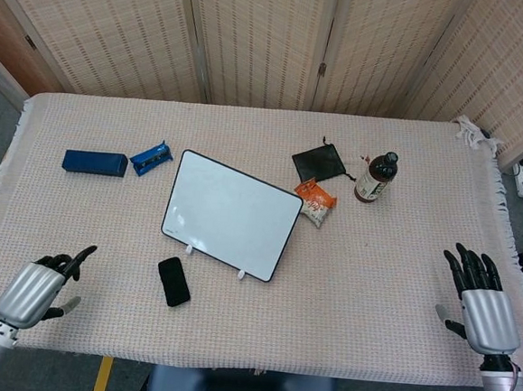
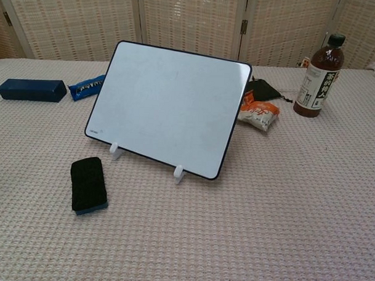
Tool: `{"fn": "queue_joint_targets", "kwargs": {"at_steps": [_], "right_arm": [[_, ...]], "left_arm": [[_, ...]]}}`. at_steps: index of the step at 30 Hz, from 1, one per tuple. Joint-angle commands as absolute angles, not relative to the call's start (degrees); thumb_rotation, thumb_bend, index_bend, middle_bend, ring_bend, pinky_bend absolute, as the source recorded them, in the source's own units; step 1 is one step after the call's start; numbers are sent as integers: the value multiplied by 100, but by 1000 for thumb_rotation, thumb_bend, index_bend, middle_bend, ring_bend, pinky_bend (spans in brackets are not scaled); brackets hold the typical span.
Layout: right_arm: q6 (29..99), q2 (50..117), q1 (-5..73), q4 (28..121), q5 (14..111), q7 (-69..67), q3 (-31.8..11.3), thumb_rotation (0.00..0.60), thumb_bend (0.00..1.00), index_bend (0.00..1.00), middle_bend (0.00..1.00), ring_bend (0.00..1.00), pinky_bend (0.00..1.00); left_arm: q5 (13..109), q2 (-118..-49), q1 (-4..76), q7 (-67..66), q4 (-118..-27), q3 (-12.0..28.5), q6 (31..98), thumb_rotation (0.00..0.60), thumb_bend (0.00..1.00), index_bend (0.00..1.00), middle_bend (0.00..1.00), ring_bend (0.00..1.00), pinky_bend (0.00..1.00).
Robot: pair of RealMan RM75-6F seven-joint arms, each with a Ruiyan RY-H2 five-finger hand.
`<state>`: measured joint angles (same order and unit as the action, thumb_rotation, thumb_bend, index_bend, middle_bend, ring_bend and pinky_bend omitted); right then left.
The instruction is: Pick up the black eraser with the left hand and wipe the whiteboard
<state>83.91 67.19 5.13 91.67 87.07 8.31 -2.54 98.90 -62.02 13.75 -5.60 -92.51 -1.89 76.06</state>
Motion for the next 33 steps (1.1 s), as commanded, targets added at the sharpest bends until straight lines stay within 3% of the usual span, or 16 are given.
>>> {"fn": "queue_joint_targets", "kwargs": {"at_steps": [1,8,15,33], "right_arm": [[8338,6662,519,9252,8779,781,-184,600,295,0,0,0,0],[8530,6445,449,9400,9362,451,84,600,294,0,0,0,0],[8285,6412,516,9479,9201,456,82,600,295,0,0,0,0],[8316,6334,485,9498,9290,232,143,600,294,0,0,0,0]], "left_arm": [[10209,-6121,1789,-633,-9153,-218,7220,600,290,267,854,635,746],[9933,-6164,2139,-1015,-9363,-81,6670,600,287,273,978,741,820],[9577,-6257,2520,-1718,-9506,8,5949,600,291,200,984,707,821],[9297,-6740,3066,-3033,-9480,-56,5142,600,286,200,983,695,820]]}}
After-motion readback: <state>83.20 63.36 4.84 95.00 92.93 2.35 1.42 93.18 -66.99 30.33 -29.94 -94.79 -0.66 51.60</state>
